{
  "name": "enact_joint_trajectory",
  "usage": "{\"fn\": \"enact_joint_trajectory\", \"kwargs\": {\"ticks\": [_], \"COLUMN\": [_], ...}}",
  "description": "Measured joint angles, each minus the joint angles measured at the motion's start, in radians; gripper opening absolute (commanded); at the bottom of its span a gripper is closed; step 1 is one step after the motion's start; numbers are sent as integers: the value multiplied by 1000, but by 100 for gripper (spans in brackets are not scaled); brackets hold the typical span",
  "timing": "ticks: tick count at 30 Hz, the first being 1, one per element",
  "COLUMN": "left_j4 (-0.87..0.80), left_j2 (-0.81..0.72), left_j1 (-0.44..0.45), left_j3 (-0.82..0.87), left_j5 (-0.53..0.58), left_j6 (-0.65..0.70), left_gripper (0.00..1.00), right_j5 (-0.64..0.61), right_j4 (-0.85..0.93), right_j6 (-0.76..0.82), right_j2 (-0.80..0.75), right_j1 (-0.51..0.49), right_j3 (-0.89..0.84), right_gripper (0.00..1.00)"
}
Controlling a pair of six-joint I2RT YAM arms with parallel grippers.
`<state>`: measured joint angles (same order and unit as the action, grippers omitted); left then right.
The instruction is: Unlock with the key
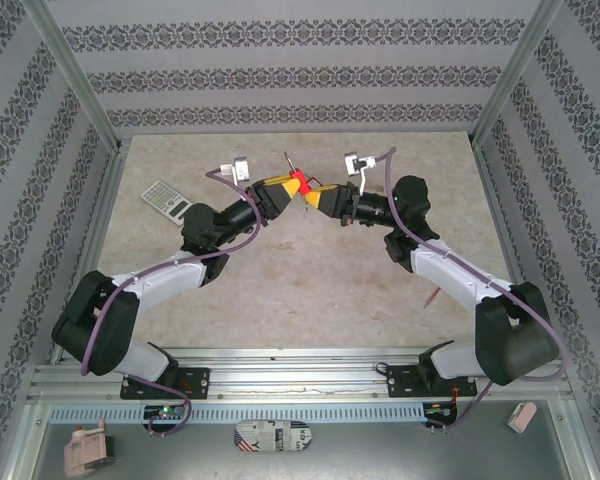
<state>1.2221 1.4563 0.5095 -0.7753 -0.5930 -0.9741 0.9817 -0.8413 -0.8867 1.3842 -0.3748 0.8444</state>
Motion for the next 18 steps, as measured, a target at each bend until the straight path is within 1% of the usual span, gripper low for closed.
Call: {"fn": "enact_joint_trajectory", "kwargs": {"ticks": [11, 18], "left_j4": [2, -2], "left_j2": [0, 0], "left_j1": [-26, -39], "left_j3": [-89, -127], "left_j5": [-35, -36], "left_j6": [0, 0], "left_gripper": [0, 0], "right_j5": [93, 111], "right_j4": [-106, -154], "right_j6": [-100, -140], "right_j2": [86, 127], "right_j1": [20, 22], "right_j3": [136, 196], "right_gripper": [0, 0]}}
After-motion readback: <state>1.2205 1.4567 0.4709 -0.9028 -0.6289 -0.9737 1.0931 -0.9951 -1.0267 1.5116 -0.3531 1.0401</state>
